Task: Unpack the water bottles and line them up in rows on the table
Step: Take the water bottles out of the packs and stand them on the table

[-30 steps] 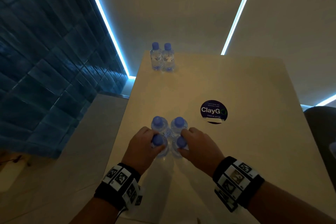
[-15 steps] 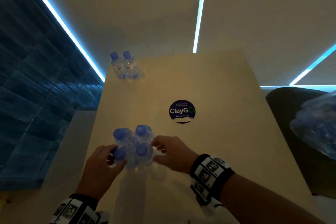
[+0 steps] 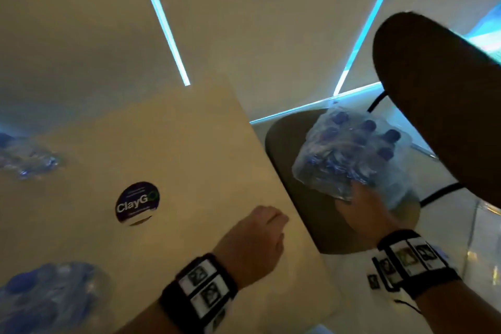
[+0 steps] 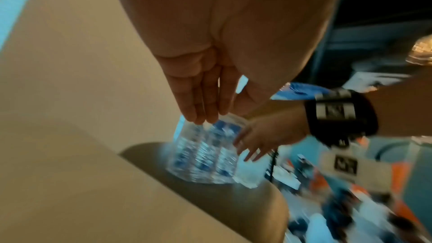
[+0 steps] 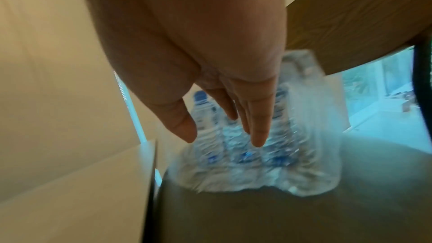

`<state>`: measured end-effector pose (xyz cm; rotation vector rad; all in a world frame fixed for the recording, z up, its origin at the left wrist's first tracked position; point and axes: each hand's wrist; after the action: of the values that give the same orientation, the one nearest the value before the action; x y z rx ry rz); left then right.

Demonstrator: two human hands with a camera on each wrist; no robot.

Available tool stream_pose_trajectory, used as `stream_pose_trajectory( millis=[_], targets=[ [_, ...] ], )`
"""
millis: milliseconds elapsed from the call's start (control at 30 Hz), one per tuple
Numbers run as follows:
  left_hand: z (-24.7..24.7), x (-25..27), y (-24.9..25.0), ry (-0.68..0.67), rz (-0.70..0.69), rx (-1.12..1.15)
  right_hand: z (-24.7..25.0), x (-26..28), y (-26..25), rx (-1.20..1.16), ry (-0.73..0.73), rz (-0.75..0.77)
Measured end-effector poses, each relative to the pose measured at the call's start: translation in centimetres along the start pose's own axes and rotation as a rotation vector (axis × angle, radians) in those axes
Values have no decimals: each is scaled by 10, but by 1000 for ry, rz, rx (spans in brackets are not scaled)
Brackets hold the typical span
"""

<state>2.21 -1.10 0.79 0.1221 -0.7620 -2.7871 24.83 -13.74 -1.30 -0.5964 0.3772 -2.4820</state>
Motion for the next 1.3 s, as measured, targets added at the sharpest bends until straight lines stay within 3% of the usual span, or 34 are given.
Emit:
stream_pose_trajectory(
  millis=[67,133,267,333,433,633,733,833,933,1033,1133,1300],
  targets=[
    [-34,-70,27,-150,-112,-46,19,-11,24,-22,70,-59],
    [-54,-128,50,-209,-162,-98,32,-20,38,-4,92,-154],
    [-77,-206,71,-102,71,-166,34,-39,54,-58,177,-185],
    [-83,-225,75,-35,105,-191,32,-49,58,-79,153,-189],
    [-82,-240,76,-75,74,-266,37,-62,59,-122,176,-151],
    [-73,-253,64,-144,-68,-285,48,-67,65,98,186,-30],
    [-72,-228,64,-187,-159,-272,53,-51,61,179,146,75],
    [-59,-188,54,-99,-169,-191,60,-23,44,238,209,217],
    [-25,-125,39,-16,-122,-107,57,7,9,260,18,209],
    [-1,-48,5,-3,51,-72,26,30,-36,355,-161,338],
    [16,32,-41,-20,268,-96,-17,64,-91,383,-227,529],
    [59,145,-111,36,507,-124,-98,100,-192,316,-197,747]
  ],
)
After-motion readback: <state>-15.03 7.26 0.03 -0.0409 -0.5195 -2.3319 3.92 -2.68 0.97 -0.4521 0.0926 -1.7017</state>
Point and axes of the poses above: each hand's wrist, its own x-axis away from the middle knuckle, its own z-axis out of the back of the hand, y = z × x, and after that the axes turned 3 degrees about x, right-handed
